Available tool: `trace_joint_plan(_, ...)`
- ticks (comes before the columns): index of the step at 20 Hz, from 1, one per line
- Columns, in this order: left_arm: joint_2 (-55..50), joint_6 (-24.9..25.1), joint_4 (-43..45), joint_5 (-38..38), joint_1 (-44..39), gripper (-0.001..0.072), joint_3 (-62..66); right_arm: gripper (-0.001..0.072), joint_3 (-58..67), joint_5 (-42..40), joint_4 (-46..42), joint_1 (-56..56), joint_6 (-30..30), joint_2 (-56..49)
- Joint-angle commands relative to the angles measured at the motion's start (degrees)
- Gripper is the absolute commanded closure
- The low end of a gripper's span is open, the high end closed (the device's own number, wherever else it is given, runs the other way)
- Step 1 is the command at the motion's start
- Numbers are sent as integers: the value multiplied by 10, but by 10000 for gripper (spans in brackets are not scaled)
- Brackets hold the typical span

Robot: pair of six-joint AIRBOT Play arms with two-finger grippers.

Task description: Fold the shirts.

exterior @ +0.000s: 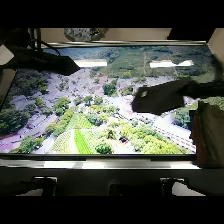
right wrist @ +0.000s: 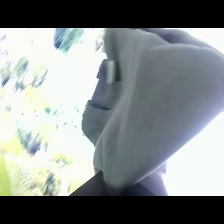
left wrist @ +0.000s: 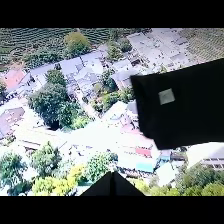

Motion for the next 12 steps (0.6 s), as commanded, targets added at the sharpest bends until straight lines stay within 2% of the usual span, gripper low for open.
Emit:
trace_joint_plan(1, 0, 1, 3, 0, 0, 680, 0, 663, 83, 60, -23, -119, 20, 12)
trace_joint_plan(6, 0, 1, 3, 0, 0, 680, 0, 663, 119, 24, -14, -224, 39, 12)
trace_joint_plan(12, 0, 1, 3, 0, 0, 680, 0, 663, 136, -22, 79, -299, 49, 12)
